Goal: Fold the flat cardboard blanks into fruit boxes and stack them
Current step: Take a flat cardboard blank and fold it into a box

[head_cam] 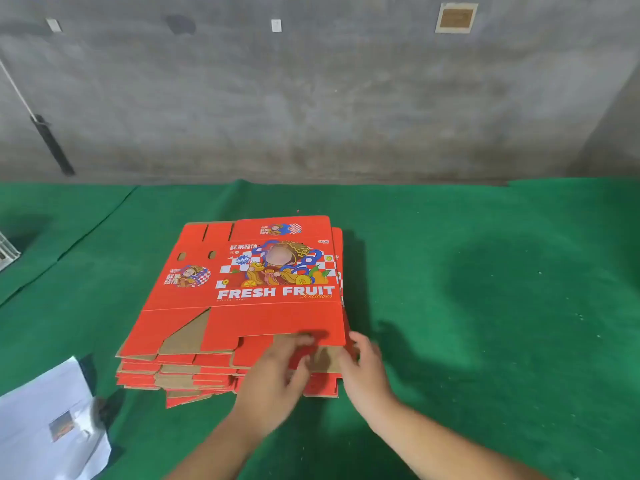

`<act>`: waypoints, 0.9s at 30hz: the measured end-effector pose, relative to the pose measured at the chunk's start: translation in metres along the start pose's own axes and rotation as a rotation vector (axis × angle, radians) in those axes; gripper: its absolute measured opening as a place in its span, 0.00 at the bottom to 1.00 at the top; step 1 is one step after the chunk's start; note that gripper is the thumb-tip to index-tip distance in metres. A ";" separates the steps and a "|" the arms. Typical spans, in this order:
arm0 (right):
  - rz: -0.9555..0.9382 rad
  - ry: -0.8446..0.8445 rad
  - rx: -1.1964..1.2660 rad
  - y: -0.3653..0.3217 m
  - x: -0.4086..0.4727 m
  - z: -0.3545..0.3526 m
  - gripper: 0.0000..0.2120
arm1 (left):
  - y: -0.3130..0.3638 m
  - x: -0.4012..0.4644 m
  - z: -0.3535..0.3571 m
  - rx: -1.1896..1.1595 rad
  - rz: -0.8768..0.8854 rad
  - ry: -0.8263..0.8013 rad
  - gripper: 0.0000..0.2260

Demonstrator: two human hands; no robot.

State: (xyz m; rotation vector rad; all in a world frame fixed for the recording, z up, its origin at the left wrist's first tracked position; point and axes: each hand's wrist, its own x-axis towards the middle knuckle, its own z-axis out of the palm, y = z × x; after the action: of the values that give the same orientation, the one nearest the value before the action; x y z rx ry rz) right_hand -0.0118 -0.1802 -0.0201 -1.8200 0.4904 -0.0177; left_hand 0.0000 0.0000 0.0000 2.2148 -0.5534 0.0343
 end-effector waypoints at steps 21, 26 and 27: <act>0.212 0.199 0.587 -0.004 0.012 -0.130 0.13 | 0.017 0.067 0.018 0.626 -0.043 -0.269 0.35; 0.055 0.222 0.573 -0.010 0.016 -0.206 0.13 | 0.074 0.086 0.040 0.488 0.076 -0.248 0.38; 0.043 0.251 0.592 -0.012 0.021 -0.226 0.12 | 0.082 0.089 0.046 0.491 0.106 -0.243 0.38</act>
State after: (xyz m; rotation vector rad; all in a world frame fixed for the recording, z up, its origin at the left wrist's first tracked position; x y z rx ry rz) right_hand -0.0477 -0.3912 0.0563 -1.2299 0.6236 -0.3323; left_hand 0.0397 -0.1130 0.0482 2.6835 -0.8699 -0.0498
